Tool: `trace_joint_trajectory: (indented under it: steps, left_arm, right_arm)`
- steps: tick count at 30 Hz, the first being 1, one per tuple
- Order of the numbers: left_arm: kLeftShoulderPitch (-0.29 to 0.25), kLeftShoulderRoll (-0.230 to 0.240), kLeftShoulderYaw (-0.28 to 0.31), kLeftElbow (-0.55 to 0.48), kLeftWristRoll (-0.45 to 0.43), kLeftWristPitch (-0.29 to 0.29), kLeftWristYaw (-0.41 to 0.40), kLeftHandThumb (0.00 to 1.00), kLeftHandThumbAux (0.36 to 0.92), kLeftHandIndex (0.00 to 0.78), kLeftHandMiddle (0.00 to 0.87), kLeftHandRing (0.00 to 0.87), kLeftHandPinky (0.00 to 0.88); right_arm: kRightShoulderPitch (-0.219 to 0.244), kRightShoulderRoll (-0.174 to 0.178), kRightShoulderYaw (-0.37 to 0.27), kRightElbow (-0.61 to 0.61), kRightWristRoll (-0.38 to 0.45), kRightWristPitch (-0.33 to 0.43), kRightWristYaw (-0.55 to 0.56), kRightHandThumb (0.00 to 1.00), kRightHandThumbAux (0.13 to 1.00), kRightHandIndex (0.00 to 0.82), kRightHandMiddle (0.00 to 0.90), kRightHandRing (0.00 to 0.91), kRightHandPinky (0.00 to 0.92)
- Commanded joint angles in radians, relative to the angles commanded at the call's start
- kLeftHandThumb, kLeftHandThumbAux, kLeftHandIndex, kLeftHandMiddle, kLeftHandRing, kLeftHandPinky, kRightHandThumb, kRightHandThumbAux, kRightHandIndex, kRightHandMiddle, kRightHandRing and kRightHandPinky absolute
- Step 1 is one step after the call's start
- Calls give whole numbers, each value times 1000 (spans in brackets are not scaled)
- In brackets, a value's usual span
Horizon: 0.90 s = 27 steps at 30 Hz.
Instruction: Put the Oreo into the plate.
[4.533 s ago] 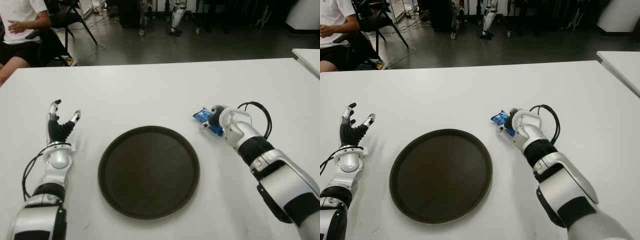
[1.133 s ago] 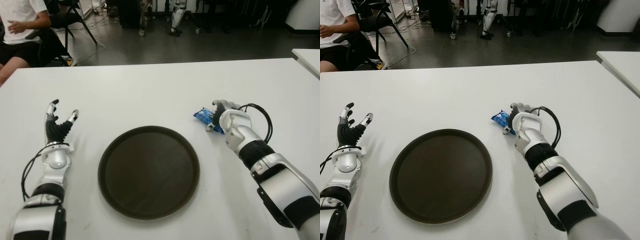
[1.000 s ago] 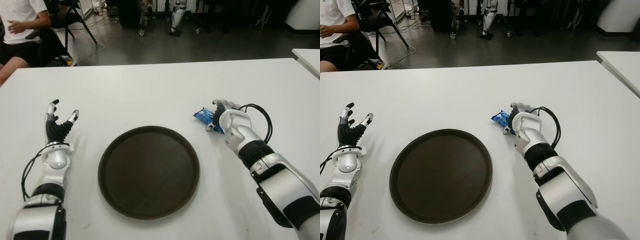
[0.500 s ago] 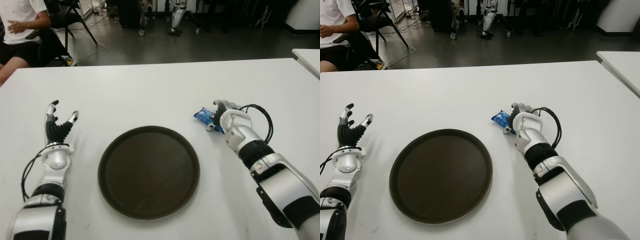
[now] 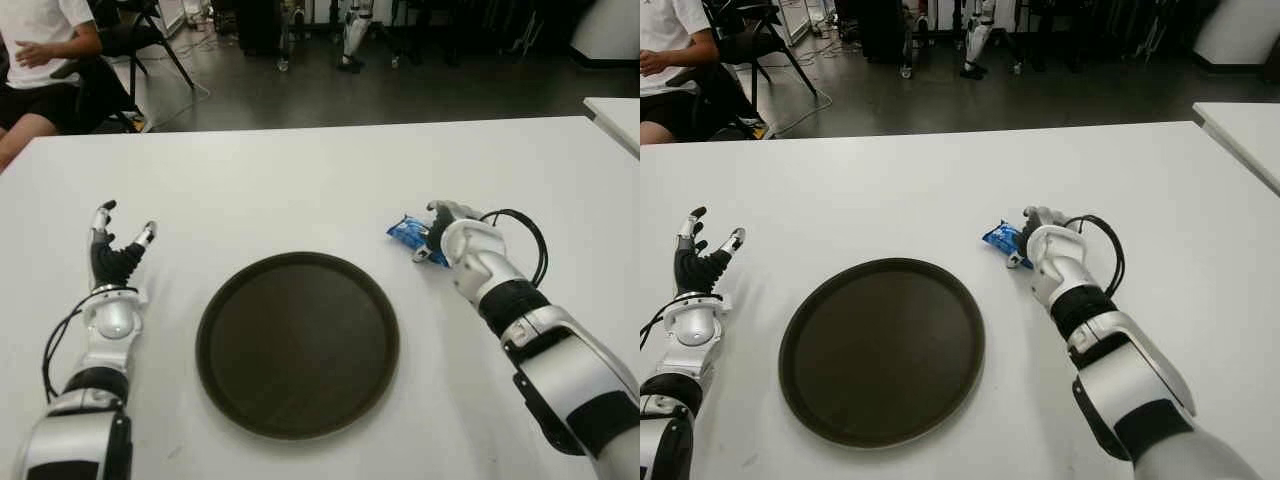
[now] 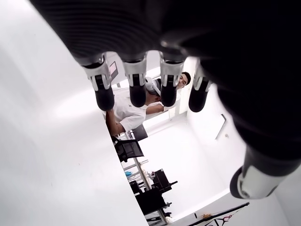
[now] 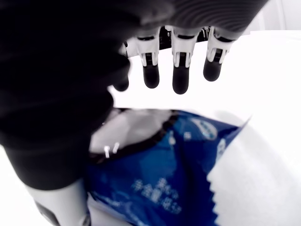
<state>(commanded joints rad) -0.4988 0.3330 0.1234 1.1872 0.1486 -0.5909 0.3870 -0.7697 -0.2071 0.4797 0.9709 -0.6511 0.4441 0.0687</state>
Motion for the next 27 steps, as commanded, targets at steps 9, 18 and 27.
trace_joint_trajectory:
  steps: [9,18,27]
  left_arm:
    - [-2,4,-14,1,20,2,18,0,611,10,18,0,0]
    - [-1,7,-23,0,27,11,16,0,578,7,5,0,0]
    - [3,0,-6,-6,-2,1,-14,0,611,0,0,0,0]
  right_arm:
    - [8,-5,-12,-3,8,-19,-11,5,939,251,278,253,294]
    - [11,-7,-19,-2,14,-35,-17,151,921,434,655,653,640]
    - [13,-8,-23,2,17,-52,-24,185,903,598,742,728,693]
